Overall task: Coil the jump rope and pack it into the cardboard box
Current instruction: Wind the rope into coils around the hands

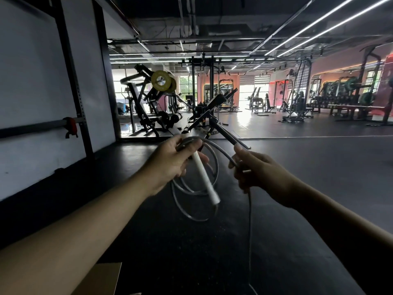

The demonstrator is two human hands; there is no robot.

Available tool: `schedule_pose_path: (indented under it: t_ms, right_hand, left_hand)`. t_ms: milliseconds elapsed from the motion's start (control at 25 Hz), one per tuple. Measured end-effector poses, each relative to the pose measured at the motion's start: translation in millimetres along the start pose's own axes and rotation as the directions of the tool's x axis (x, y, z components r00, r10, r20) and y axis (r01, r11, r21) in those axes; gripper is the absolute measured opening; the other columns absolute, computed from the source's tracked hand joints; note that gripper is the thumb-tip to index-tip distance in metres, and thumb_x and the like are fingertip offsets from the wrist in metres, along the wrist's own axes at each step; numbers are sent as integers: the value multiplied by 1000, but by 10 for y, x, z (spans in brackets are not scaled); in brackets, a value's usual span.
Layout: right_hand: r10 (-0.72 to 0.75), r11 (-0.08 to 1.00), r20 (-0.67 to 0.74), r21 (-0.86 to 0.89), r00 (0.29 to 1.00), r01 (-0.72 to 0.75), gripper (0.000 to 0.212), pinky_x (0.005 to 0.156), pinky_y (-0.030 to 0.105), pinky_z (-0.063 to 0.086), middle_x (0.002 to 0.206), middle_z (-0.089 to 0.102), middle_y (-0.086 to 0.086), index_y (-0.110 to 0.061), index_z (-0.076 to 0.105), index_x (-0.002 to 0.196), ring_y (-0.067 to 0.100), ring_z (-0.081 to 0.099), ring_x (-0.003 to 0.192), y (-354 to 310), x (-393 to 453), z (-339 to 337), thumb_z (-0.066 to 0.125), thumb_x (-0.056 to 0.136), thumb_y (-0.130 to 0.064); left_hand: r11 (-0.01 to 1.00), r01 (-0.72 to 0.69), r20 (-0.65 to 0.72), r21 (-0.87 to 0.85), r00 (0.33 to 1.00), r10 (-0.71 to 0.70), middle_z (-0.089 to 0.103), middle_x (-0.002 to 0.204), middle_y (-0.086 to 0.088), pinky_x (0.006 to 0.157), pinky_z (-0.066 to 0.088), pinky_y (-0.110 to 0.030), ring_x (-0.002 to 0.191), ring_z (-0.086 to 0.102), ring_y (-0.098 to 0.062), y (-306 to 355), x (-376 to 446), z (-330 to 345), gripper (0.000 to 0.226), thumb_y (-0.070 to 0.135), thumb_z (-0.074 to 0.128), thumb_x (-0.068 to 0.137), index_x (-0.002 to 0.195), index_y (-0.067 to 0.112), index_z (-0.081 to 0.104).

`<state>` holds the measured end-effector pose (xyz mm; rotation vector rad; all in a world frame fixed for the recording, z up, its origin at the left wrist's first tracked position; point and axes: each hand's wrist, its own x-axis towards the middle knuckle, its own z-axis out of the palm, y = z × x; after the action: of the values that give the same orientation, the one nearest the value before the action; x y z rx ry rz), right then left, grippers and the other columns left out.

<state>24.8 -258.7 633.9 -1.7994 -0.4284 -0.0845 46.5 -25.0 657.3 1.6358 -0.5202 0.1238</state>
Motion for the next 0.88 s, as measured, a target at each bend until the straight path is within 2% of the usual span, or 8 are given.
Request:
schedule_pose_path:
  t_ms: [80, 200, 320, 440, 560, 640, 760, 880]
  right_hand:
    - [9, 998, 16, 60, 1000, -10, 65, 67, 41, 47, 91, 65, 13, -11, 67, 112, 28, 55, 74, 41, -15, 162, 49, 91, -69]
    - [3, 991, 4, 134, 1000, -4, 71, 61, 32, 46, 107, 77, 6, -24, 65, 122, 19, 58, 67, 29, -36, 477, 41, 84, -79]
    - [13, 960, -210, 277, 978, 46, 71, 47, 26, 35, 73, 73, 3, -11, 69, 113, 9, 44, 49, -16, -32, 692, 38, 93, -72]
    - [61, 930, -318, 363, 946, 62, 65, 43, 25, 28, 50, 53, -4, 0, 67, 98, 10, 35, 43, -58, 29, 727, 43, 98, -61]
    - [26, 926, -307, 367, 951, 93, 47, 41, 24, 25, 65, 71, 5, -6, 69, 95, 11, 34, 40, -134, 104, 682, 44, 105, -44]
    - [33, 934, -311, 348, 950, 81, 41, 39, 22, 24, 66, 67, 6, -8, 69, 94, 11, 33, 40, -173, 149, 641, 45, 105, -40]
    - [15, 949, -356, 300, 934, 99, 31, 37, 18, 24, 62, 54, 4, -7, 64, 96, 6, 36, 39, -228, 192, 580, 47, 106, -31]
    - [-83, 970, -369, 184, 926, 160, 32, 37, 17, 25, 59, 47, 2, 6, 60, 92, 1, 36, 37, -263, 204, 497, 48, 105, -21]
  left_hand:
    - [980, -55, -238, -189, 971, 9, 78, 76, -7, 43, 30, -21, 36, 30, -6, -29, 48, 93, 29, 30, 57, 100, 115, 5, 55]
    - [949, -134, -526, -284, 849, -38, 72, 73, 1, 45, 35, -24, 37, 38, -3, -67, 127, 229, 29, 36, 59, 99, 110, 10, 57]
    - [947, -153, -621, -281, 782, -58, 62, 70, 2, 42, 38, -21, 36, 41, -1, -99, 108, 339, 32, 44, 56, 99, 111, 14, 58]
    - [942, -157, -608, -298, 792, -60, 74, 85, 3, 43, 39, -22, 38, 40, -3, -147, 80, 371, 35, 41, 52, 101, 119, 11, 53]
    - [945, -102, -572, -310, 814, -100, 72, 84, -2, 49, 45, -25, 38, 45, -4, -212, 55, 307, 45, 44, 50, 102, 124, 5, 54]
    - [935, -40, -514, -352, 843, -158, 68, 80, -1, 55, 51, -26, 42, 55, -6, -224, -4, 282, 43, 42, 52, 101, 125, 7, 55]
    - [863, 54, -313, -503, 919, -240, 73, 85, -7, 58, 57, -27, 57, 69, -11, -200, -126, 233, 36, 30, 58, 99, 125, 5, 58]
    - [845, 222, -57, -487, 957, -285, 77, 105, -13, 80, 57, -38, 79, 75, -18, -234, -214, 79, 35, 25, 67, 91, 121, 7, 64]
